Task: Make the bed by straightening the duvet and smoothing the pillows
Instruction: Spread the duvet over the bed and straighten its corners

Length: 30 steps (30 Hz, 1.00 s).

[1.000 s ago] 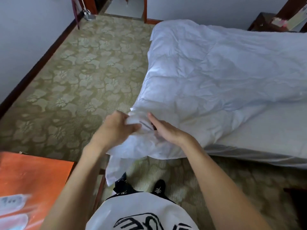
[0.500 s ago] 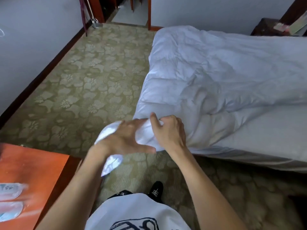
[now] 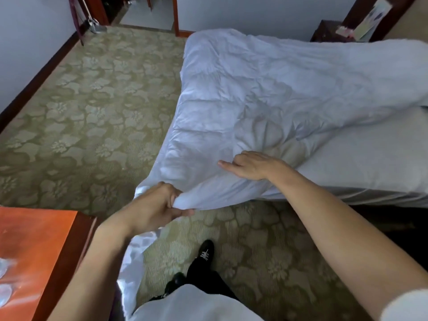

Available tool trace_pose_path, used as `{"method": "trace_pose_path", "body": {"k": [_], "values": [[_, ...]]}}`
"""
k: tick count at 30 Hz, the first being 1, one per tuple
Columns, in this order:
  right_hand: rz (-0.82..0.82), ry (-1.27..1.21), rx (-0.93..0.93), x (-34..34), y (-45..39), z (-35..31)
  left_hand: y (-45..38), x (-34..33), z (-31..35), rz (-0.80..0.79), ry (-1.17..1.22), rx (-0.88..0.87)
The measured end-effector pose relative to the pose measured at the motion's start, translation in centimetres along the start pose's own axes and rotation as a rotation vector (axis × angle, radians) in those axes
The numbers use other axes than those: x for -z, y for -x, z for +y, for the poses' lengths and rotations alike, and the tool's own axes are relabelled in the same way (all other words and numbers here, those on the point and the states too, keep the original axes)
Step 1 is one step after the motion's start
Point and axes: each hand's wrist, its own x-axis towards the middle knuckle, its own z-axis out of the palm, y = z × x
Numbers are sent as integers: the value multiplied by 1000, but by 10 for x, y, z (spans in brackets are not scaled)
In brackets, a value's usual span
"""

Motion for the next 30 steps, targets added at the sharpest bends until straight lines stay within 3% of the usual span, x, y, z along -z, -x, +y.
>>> {"method": "trace_pose_path", "body": {"k": [2,4,7,10,12,14,18,21,24,26,28,30], "values": [[116,-196,-45,8,7,8,9,5,-6,45,119,72],[236,-209,-31,15,25,5,10,9,-16,60,230,178],[382,-201,60,-6,66,-11,13,18,-27,-81,330,262],[486,-284,123,-32,93,-9,8,22,-14,-106,240,177],[531,-320,123,-35,95,-3,-12,16,5,-6,410,41],[544,-288,143,-34,92,2,-50,1,29,13,524,16],[543,-175,261,-35,102,21,-163,-50,85,-80,501,351],[470,-142,319,-42,115,47,-235,-102,113,-154,696,587],[482,-73,390,-61,128,81,-283,-152,133,-56,875,674],[470,-337,389,-64,134,112,-307,-175,148,105,916,594],[490,-868,326,-52,139,149,-322,-186,167,152,994,446],[674,-1230,124,-31,140,192,-326,-188,184,136,1011,276]]}}
